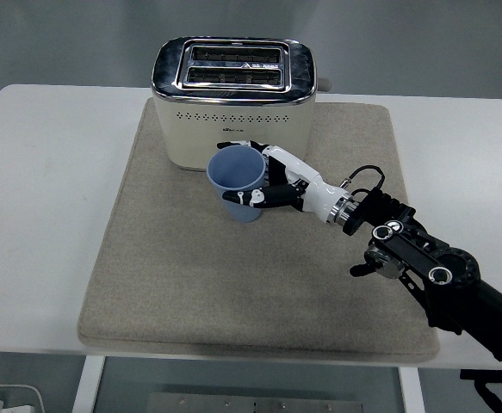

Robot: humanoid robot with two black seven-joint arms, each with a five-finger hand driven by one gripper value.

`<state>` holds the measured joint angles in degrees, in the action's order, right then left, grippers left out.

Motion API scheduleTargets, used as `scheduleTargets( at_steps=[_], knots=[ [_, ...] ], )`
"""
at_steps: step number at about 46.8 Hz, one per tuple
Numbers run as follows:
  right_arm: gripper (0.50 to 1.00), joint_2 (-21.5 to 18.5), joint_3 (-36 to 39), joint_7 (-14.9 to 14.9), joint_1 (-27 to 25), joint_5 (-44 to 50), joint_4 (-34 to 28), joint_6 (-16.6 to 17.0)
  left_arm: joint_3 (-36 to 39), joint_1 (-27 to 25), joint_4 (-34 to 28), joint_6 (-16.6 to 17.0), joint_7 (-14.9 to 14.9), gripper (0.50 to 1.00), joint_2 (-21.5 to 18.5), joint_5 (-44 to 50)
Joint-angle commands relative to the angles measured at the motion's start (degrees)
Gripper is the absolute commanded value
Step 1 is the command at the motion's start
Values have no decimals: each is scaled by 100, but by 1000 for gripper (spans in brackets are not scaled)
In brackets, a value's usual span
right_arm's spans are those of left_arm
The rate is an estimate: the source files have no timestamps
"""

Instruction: Put the water cup in front of the bread machine

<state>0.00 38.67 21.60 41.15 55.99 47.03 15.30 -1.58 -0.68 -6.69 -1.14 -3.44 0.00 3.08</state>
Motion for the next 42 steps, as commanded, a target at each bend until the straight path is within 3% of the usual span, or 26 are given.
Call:
scheduleTargets(
  at_steps=[1,14,21,42],
  knots=[
    [823,0,-8,2,-2,-1,-9,-44,0,6,1,0,1,1000,0,0],
    [866,0,-70,2,-37,-1,-71,-88,0,6,1,0,1,1000,0,0],
    [913,0,-140,2,-46,-9,-62,-80,0,-3,1,0,1,1000,0,0],
    [926,0,-140,-7,-37,-53,-62,96,0,-3,1,0,1,1000,0,0]
  ],
)
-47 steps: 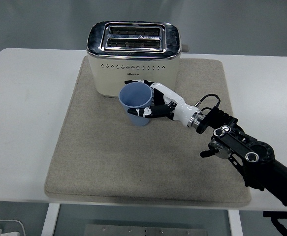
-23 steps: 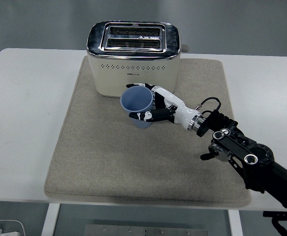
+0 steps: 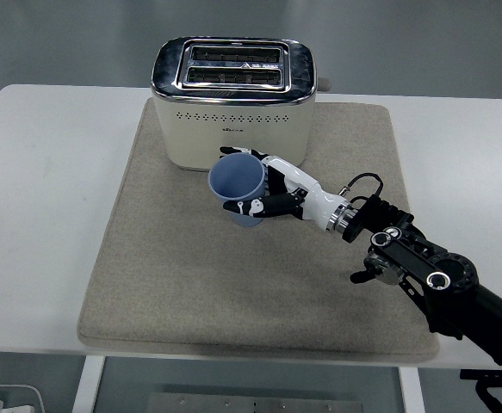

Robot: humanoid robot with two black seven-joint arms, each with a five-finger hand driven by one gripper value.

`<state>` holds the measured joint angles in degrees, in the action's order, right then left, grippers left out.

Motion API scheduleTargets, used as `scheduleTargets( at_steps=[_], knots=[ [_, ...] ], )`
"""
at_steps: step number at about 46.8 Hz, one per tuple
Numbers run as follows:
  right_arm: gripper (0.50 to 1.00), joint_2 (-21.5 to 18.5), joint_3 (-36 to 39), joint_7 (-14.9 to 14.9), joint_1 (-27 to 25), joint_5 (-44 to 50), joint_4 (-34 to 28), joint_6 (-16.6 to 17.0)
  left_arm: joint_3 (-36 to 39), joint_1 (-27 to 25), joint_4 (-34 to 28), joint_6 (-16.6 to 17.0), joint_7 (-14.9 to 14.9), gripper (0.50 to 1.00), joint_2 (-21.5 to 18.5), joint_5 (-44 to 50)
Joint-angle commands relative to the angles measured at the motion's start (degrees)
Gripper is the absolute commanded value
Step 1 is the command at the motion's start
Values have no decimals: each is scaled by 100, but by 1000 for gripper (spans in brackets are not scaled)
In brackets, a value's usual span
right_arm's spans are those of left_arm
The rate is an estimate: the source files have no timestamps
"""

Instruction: Put the water cup in front of the bread machine

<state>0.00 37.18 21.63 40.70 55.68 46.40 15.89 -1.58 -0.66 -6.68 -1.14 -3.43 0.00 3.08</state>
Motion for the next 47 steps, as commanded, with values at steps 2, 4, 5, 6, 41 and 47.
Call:
scheduleTargets(
  at_steps=[2,4,5,6,41,47],
  knots=[
    [926,0,9,-10,9,-31,0,55,0,5,0,0,0,1000,0,0],
    [926,0,9,-1,9,-31,0,81,0,5,0,0,0,1000,0,0],
    [926,0,9,-1,9,-31,0,90,0,5,0,0,0,1000,0,0],
    [926,0,18,-10,9,-31,0,99,0,-4,0,0,0,1000,0,0],
    [928,0,88,-10,35,-84,0,380,0,-4,0,0,0,1000,0,0],
    [928,0,115,-10,35,-84,0,503,0,5,0,0,-8,1000,0,0]
  ],
)
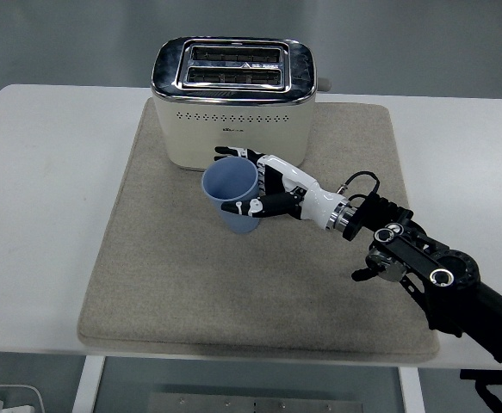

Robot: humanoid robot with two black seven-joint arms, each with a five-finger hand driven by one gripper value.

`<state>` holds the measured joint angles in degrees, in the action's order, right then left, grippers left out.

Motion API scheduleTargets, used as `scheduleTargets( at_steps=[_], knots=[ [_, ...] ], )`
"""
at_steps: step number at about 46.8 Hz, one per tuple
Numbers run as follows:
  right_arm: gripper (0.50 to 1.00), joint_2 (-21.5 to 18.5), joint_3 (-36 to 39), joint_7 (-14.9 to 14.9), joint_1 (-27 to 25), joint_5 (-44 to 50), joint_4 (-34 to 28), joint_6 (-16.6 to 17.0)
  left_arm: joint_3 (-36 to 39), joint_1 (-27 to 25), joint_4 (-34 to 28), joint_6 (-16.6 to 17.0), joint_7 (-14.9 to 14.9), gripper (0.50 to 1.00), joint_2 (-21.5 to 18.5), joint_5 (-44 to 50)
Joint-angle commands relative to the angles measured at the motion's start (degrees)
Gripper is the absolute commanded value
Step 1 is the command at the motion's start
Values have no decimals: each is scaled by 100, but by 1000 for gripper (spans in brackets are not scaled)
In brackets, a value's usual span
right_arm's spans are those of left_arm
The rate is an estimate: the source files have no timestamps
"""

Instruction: Put the water cup in front of the bread machine

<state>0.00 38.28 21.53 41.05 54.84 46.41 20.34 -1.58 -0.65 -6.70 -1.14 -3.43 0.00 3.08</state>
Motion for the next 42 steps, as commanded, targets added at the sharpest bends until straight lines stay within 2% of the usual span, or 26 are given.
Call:
scheduleTargets(
  at_steps=[1,20,36,42],
  knots=[
    [928,0,13,0,0,0,0,75,0,-5,2,0,1,1000,0,0],
    [928,44,13,0,9,0,0,154,0,3,2,0,-8,1000,0,0],
    [928,343,13,9,18,-9,0,163,0,-5,2,0,1,1000,0,0],
    [928,413,22,9,18,-17,0,304,0,3,2,0,-8,1000,0,0]
  ],
)
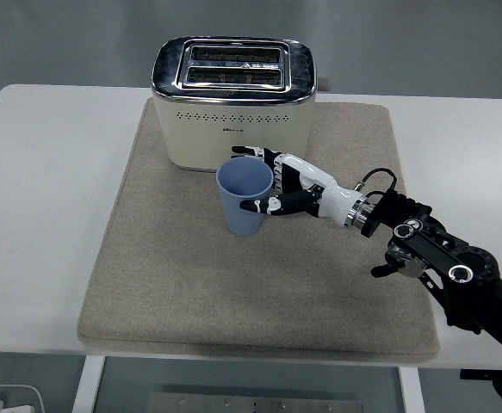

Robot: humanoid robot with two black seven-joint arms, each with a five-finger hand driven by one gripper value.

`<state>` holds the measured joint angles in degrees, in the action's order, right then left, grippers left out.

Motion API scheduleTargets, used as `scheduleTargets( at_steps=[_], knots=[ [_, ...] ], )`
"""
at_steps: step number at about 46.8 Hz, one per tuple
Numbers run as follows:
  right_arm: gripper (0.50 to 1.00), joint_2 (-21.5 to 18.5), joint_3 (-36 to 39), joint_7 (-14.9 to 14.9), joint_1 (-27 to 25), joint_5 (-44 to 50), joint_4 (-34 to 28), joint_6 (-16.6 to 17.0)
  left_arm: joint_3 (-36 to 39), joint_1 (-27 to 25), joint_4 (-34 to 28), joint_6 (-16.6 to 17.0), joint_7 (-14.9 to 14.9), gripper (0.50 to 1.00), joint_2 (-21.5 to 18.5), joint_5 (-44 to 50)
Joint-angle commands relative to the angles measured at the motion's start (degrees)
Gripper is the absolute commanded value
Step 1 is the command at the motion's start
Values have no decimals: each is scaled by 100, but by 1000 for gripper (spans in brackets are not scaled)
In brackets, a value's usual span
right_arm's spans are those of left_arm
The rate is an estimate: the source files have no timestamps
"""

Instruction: Put the water cup in front of the bread machine

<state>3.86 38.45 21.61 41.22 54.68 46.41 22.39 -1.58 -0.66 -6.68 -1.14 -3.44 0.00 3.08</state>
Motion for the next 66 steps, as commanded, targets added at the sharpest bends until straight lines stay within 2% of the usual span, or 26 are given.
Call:
scheduleTargets(
  at_steps=[1,18,35,45,53,66],
  knots=[
    [928,45,4,1,0,-10,0,125,0,5,0,0,1,1000,0,0],
    [928,194,13,1,0,-10,0,512,0,5,-9,0,1,1000,0,0],
    [928,440,110,1,61,-1,-9,697,0,5,0,0,-8,1000,0,0],
    [928,712,110,1,44,-10,0,732,0,5,0,0,1,1000,0,0],
    [928,1002,119,1,17,-10,-9,1048,0,5,0,0,1,1000,0,0],
    [928,1451,128,45,0,-10,-9,1145,0,5,0,0,1,1000,0,0]
  ],
)
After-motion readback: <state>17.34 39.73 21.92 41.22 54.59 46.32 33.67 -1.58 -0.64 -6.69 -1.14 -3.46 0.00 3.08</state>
